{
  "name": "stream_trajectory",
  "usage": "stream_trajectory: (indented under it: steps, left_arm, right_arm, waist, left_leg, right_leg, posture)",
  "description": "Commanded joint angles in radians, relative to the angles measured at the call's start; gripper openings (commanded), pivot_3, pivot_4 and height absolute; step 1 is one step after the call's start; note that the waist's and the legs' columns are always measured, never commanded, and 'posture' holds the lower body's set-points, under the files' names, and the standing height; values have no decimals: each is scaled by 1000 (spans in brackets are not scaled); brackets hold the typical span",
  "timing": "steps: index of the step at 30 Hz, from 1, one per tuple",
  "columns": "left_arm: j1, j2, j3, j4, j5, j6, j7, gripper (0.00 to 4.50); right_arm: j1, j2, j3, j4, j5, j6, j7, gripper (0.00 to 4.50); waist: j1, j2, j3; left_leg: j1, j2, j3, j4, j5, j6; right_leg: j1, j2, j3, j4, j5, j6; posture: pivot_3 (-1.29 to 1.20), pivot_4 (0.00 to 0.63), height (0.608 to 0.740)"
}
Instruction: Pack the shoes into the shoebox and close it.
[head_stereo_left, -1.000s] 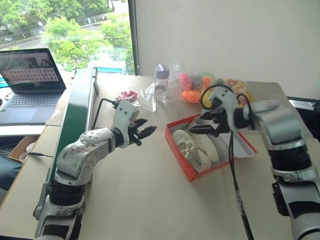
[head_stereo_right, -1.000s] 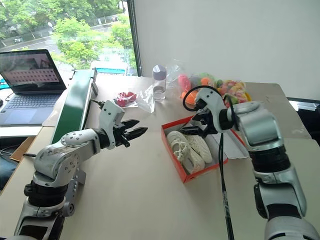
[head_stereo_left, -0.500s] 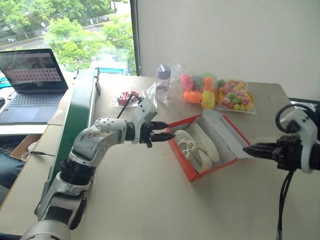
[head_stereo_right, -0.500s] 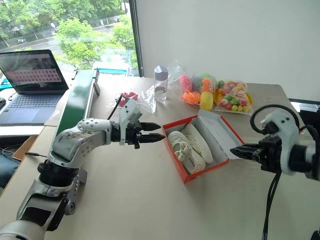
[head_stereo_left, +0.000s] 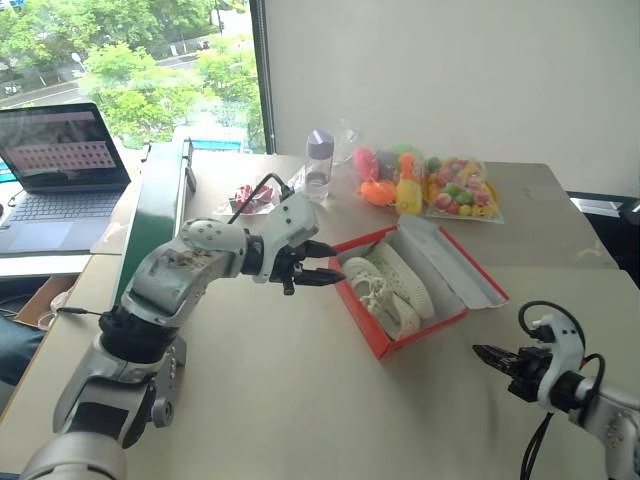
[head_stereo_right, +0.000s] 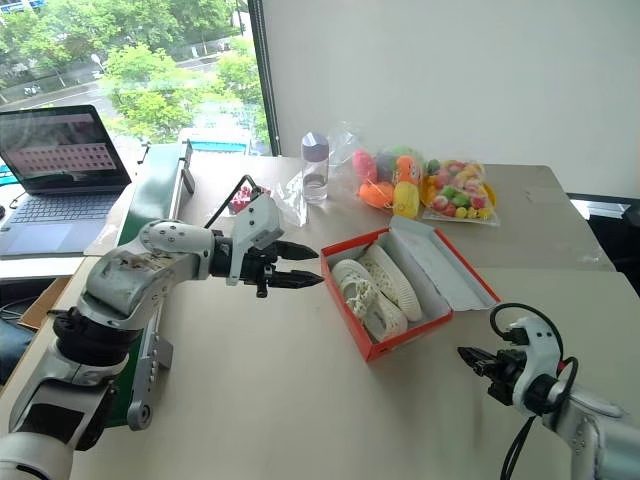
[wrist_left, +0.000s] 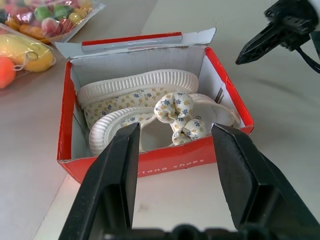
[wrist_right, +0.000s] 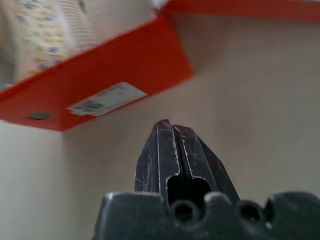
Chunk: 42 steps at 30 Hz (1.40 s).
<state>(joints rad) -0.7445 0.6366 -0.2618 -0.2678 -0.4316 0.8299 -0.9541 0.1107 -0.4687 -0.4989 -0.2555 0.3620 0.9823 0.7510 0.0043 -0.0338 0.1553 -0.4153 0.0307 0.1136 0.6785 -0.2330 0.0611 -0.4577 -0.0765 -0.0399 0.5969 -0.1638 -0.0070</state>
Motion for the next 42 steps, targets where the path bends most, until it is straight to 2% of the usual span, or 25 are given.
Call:
stream_trajectory:
  steps: [1, 7, 12, 18, 23, 28, 32, 36, 42]
  left_arm:
    - [-7, 31, 53, -85, -20, 55, 25, 2386]
    - [-5, 71, 89, -138, -41, 120, 41, 2386]
    - [-16, 93, 110, -155, -54, 153, 61, 2386]
    - [-2, 110, 132, -195, -81, 195, 74, 2386]
    - [2, 124, 130, -200, -85, 197, 89, 2386]
    - [15, 130, 112, -193, -71, 173, 97, 2386]
    - [16, 119, 112, -185, -67, 169, 111, 2386]
    - [15, 115, 118, -183, -71, 171, 125, 2386]
    - [21, 117, 126, -182, -72, 170, 140, 2386]
  right_arm:
    - [-80, -8, 33, 182, -30, -200, -21, 71]
    - [-254, -10, 97, 498, -63, -412, -40, 71]
    - [-377, 10, 95, 714, -50, -546, -47, 71]
    - [-469, 28, 44, 831, 4, -683, -49, 71]
    - [-475, 15, -7, 746, 104, -666, -41, 71]
    - [-443, -8, -4, 508, 236, -513, -7, 71]
    - [-442, -61, 42, 285, 343, -338, 1, 71]
    - [-442, -116, 140, 143, 380, -211, 13, 71]
    - [-546, -147, 262, 85, 380, -129, 11, 71]
  waist:
    - [-1, 1, 0]
    - [-7, 1, 1]
    - [-14, 1, 1]
    - [-17, 1, 1]
    - [-16, 1, 1]
    - [-19, 1, 1]
    - [-17, 2, 1]
    - [-17, 2, 1]
    - [-17, 1, 2]
  left_leg:
    - [0, 0, 0, 0, 1, 1]
    - [0, -1, 0, -1, 1, 2]
    - [1, -1, 0, 0, 2, 3]
    - [1, -1, 0, 1, 2, 3]
    - [1, -1, 0, 0, 2, 3]
    - [2, -1, 0, 0, 2, 3]
    - [4, -1, 1, 0, 2, 2]
    - [7, -1, 1, 0, 3, 1]
    - [7, -1, 1, 1, 4, -1]
  right_leg:
    - [0, 0, 0, 1, 0, 0]
    - [0, 1, 1, 1, 0, 0]
    - [1, 1, 2, 1, 1, 1]
    - [2, 2, 2, 1, 3, 5]
    - [2, 2, 2, 2, 4, 6]
    - [2, 2, 3, 4, 4, 6]
    - [1, 2, 4, 8, 3, 5]
    - [2, 2, 4, 12, 2, 3]
    - [1, 1, 4, 13, 0, 0]
  posture:
    - [0, 150, 740]
    - [0, 150, 740]
    - [0, 150, 740]
    - [0, 150, 740]
    - [0, 150, 740]
    - [0, 150, 740]
    - [0, 150, 740]
    - [0, 150, 740]
    - [0, 150, 740]
